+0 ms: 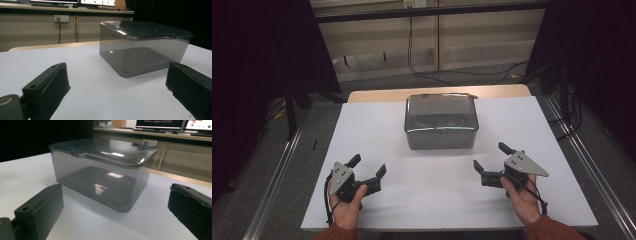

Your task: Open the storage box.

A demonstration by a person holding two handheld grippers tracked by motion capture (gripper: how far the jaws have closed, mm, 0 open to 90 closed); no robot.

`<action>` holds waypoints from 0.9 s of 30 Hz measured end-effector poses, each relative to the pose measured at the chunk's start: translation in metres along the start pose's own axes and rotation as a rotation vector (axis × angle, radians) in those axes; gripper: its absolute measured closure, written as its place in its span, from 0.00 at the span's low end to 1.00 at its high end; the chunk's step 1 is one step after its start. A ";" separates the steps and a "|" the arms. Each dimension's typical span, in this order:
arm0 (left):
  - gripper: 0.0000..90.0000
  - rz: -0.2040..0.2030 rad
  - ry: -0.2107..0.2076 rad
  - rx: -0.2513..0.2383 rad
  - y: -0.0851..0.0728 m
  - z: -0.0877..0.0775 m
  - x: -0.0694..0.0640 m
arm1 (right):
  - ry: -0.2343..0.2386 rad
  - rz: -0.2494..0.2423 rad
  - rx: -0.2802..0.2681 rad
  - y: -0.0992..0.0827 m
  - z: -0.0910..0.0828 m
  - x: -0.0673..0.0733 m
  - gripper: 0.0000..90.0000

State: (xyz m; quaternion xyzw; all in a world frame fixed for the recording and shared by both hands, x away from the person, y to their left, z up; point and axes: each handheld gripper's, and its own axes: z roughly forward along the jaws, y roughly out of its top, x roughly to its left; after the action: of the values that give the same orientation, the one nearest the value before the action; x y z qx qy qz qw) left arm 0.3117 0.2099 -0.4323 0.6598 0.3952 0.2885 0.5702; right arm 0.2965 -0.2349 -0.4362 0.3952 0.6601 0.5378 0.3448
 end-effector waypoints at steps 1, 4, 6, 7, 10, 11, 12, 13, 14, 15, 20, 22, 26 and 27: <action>0.05 -0.004 0.000 0.000 0.000 0.000 0.000 | 0.006 -0.004 -0.005 0.001 0.003 0.002 0.00; 0.05 -0.007 -0.003 0.002 0.000 0.000 -0.001 | 0.052 0.015 -0.012 0.007 0.009 0.003 0.00; 0.05 -0.008 0.002 0.000 0.000 0.000 -0.001 | 0.048 0.009 -0.014 0.008 0.011 0.003 0.00; 0.05 -0.008 -0.001 0.001 0.000 0.000 -0.001 | 0.047 0.011 -0.016 0.010 0.013 0.003 0.00; 0.05 -0.003 0.003 0.004 0.000 0.000 -0.001 | 0.049 0.004 -0.004 0.012 0.019 0.004 0.00; 0.05 -0.002 0.003 0.003 0.000 0.000 -0.001 | 0.050 0.001 -0.006 0.014 0.022 0.005 0.00; 0.05 -0.004 0.001 0.005 0.000 0.001 -0.001 | 0.056 0.000 -0.010 0.016 0.028 0.007 0.00; 0.05 0.000 0.000 0.012 0.000 0.001 0.000 | 0.056 0.000 -0.010 0.016 0.028 0.007 0.00; 0.05 -0.001 -0.001 0.022 -0.001 0.002 0.000 | 0.065 -0.008 -0.007 0.017 0.033 0.009 0.00; 0.05 -0.001 -0.001 0.022 -0.001 0.002 0.000 | 0.065 -0.008 -0.007 0.017 0.033 0.009 0.00; 0.05 -0.003 0.002 0.021 -0.002 0.004 0.001 | 0.075 -0.028 -0.008 0.022 0.042 0.013 0.00; 0.05 -0.002 0.008 0.024 -0.002 0.003 0.001 | 0.085 -0.055 -0.010 0.025 0.049 0.014 0.00; 0.05 0.000 0.006 0.025 -0.002 0.003 0.001 | 0.097 -0.088 0.004 0.029 0.058 0.018 0.02; 0.05 0.003 0.005 0.026 -0.002 0.003 0.001 | 0.097 -0.088 0.004 0.029 0.058 0.018 0.02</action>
State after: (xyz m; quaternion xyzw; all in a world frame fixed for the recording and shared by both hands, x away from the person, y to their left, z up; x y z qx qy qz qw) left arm 0.3149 0.2092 -0.4345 0.6669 0.3995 0.2859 0.5603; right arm 0.3434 -0.1902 -0.4185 0.3399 0.6940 0.5392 0.3347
